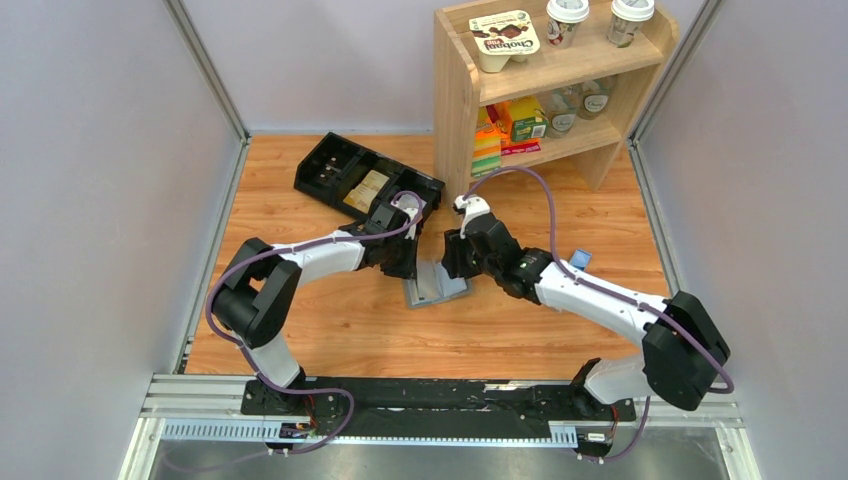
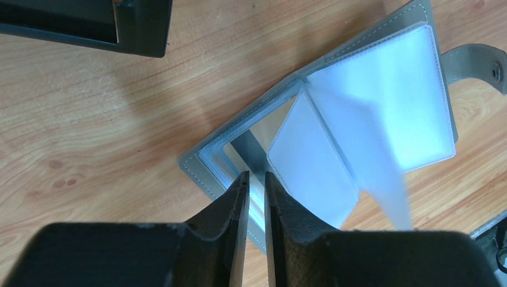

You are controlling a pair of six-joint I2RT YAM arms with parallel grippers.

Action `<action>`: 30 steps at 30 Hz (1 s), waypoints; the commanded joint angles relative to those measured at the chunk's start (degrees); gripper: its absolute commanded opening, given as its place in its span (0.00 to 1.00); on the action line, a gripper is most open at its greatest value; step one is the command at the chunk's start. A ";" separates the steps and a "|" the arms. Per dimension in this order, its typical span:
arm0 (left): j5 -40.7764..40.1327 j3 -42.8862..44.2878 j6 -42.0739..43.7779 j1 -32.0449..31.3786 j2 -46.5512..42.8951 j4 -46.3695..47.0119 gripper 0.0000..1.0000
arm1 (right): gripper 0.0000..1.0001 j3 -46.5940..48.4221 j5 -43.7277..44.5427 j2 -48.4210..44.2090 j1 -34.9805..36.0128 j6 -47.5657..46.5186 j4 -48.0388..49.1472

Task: Take the credit cards out of the card holder
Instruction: Remove the credit card from the card holder.

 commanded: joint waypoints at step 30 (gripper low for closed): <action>6.64 16.87 0.34 -3.67 11.07 -4.29 0.27 | 0.33 -9.28 -21.40 1.52 -0.77 0.95 20.39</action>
